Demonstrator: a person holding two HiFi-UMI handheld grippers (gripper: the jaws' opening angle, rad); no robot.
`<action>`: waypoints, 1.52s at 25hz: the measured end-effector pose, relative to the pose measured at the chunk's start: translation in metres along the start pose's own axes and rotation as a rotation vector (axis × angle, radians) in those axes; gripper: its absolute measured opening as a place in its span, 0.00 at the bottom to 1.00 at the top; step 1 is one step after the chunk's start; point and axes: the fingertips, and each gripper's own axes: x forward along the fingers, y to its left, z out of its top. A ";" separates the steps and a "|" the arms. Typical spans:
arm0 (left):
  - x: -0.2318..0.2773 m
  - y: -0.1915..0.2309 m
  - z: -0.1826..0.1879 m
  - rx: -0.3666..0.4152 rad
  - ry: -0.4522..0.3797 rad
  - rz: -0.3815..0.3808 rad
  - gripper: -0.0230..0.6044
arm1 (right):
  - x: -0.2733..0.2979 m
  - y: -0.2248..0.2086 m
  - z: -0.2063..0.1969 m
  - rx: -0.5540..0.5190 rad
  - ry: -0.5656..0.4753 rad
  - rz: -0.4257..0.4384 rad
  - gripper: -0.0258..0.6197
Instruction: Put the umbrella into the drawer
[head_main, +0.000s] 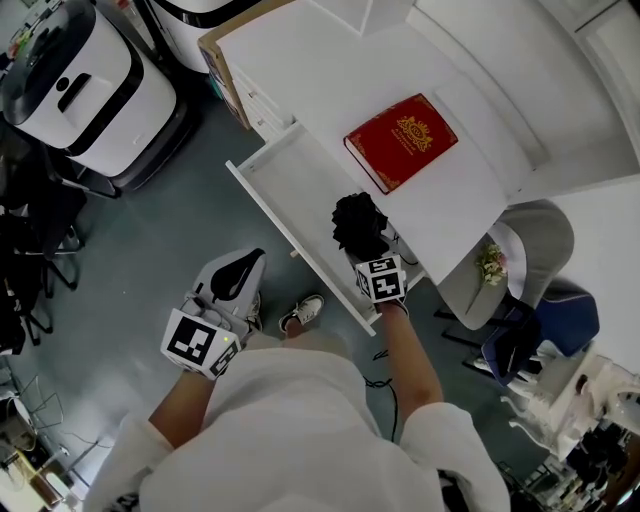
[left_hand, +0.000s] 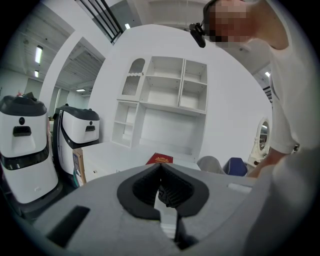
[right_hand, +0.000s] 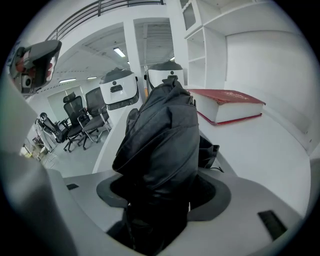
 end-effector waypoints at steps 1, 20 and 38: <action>0.000 0.000 0.000 -0.001 0.002 0.003 0.06 | 0.002 0.000 -0.002 0.000 0.007 0.002 0.50; 0.007 0.006 -0.007 -0.018 0.027 0.046 0.06 | 0.044 -0.008 -0.026 -0.035 0.123 0.025 0.50; 0.009 0.012 -0.013 -0.021 0.059 0.072 0.06 | 0.079 0.001 -0.047 -0.168 0.233 0.014 0.50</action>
